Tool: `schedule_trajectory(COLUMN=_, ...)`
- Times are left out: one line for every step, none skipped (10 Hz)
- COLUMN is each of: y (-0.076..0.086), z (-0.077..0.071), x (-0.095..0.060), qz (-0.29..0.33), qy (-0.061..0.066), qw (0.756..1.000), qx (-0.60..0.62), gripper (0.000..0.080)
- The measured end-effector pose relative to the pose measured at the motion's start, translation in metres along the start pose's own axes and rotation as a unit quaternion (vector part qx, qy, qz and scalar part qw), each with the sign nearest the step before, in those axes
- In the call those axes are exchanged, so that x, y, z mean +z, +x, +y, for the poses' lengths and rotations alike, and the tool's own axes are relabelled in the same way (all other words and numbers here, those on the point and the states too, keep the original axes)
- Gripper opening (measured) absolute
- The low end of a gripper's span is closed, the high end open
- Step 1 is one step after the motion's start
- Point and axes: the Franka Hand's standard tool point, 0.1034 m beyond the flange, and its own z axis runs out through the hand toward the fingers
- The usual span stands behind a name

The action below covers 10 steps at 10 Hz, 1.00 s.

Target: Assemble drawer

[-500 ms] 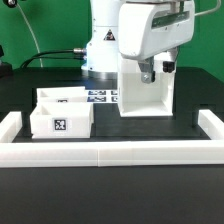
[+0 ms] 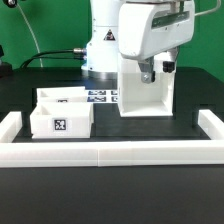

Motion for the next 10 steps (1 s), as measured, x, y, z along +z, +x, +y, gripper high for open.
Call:
schedule_trajectory(y=-0.004, z=-0.007, x=-0.004, qz=0.019, qy=-0.016, qw=0.999, qx=0.037, gripper=0.065)
schedule_trajectory(y=-0.013, z=-0.02, x=-0.01, qz=0.017, qy=-0.015, qw=0.997, qx=0.067, gripper=0.065)
schedule_trajectory(y=-0.014, z=-0.027, x=-0.015, qz=0.015, qy=-0.014, qw=0.994, qx=0.105, gripper=0.065)
schedule_trajectory(y=-0.015, z=-0.039, x=-0.023, qz=0.01, qy=-0.012, qw=0.989, qx=0.147, gripper=0.065)
schedule_trajectory(y=-0.016, z=-0.054, x=-0.03, qz=0.008, qy=-0.011, qw=0.982, qx=0.187, gripper=0.065)
schedule_trajectory(y=-0.017, z=-0.059, x=-0.033, qz=0.008, qy=-0.012, qw=0.982, qx=0.187, gripper=0.065)
schedule_trajectory(y=-0.018, z=-0.058, x=-0.031, qz=0.007, qy=-0.011, qw=0.982, qx=0.188, gripper=0.065)
schedule_trajectory(y=-0.018, z=-0.058, x=-0.03, qz=0.006, qy=-0.011, qw=0.982, qx=0.188, gripper=0.065)
schedule_trajectory(y=-0.018, z=-0.058, x=-0.03, qz=0.006, qy=-0.011, qw=0.982, qx=0.188, gripper=0.065)
schedule_trajectory(y=-0.018, z=-0.058, x=-0.03, qz=0.006, qy=-0.011, qw=0.982, qx=0.188, gripper=0.065)
